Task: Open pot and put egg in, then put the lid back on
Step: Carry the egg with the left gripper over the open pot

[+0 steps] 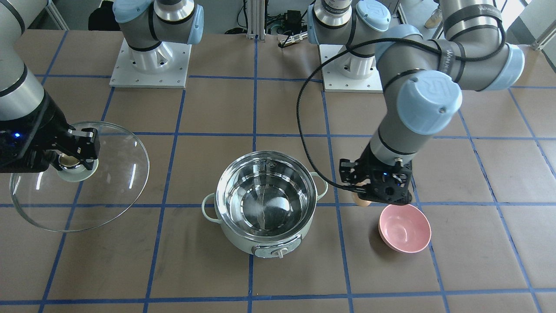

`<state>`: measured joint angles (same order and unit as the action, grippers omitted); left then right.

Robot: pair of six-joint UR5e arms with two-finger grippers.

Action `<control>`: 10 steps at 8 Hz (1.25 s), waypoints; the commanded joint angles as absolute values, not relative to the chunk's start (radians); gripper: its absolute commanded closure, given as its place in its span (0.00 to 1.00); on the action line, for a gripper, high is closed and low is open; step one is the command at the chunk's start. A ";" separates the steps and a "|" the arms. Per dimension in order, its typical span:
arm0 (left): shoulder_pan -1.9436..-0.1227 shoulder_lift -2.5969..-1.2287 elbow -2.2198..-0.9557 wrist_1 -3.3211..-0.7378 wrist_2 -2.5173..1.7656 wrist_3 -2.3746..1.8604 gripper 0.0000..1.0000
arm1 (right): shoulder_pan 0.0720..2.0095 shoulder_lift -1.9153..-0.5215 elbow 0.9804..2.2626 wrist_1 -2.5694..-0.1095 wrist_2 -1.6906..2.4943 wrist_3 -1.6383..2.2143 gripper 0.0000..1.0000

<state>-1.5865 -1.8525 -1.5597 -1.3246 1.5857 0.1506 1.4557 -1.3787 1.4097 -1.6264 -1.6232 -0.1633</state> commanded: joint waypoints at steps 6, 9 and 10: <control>-1.908 -1.982 -1.525 -1.206 1.509 -0.166 0.89 | 1.451 -1.388 1.410 -1.576 -1.609 -0.190 1.00; -1.908 -2.031 -1.523 -1.183 1.522 -0.149 0.84 | 1.451 -1.397 1.410 -1.552 -1.547 -0.284 1.00; -1.908 -2.031 -1.526 -1.171 1.513 -0.162 0.48 | 1.451 -1.397 1.410 -1.552 -1.537 -0.304 1.00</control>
